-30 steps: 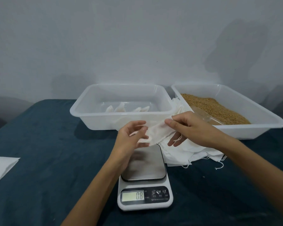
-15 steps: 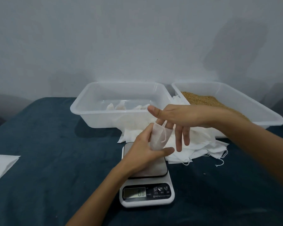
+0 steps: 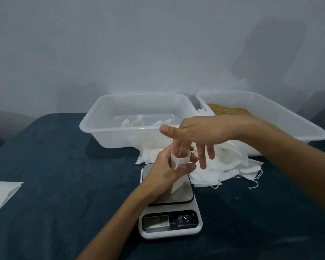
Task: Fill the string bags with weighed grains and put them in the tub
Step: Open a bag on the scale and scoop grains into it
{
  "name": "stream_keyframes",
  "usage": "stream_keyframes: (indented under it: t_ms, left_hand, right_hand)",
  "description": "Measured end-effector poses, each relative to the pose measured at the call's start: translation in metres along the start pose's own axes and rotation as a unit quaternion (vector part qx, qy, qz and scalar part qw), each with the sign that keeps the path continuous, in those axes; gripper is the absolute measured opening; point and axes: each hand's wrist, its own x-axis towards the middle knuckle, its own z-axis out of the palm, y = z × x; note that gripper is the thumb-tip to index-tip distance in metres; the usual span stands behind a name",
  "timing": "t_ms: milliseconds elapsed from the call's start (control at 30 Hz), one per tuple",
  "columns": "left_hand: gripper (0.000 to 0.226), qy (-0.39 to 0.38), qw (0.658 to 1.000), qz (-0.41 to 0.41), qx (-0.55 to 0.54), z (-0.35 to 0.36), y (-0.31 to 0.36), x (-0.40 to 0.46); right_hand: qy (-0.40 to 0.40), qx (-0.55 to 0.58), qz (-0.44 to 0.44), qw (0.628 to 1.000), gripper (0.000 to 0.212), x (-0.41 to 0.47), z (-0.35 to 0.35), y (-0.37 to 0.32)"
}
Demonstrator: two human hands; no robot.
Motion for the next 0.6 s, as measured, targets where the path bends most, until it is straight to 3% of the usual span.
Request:
stream_keyframes:
  t_ms: [267,400,500,600]
  left_hand:
    - [0.032,0.009,0.999,-0.029,0.01,0.002,-0.003,0.001]
    - [0.029,0.015,1.0,-0.013,0.01,0.0,-0.004,0.0]
    - [0.032,0.02,1.0,-0.013,0.001,0.001,-0.003,0.0]
    - [0.033,0.033,0.999,-0.011,-0.001,0.0,-0.004,0.001]
  right_hand:
    - [-0.008,-0.009,-0.018,1.0,0.092,-0.005,-0.012,0.004]
    - [0.179,0.07,-0.032,0.981,0.074,-0.008,-0.052,0.06]
    - [0.318,-0.002,0.075,0.945,0.043,0.009,-0.078,0.139]
    - [0.235,-0.124,0.233,0.936,0.042,0.028,-0.07,0.21]
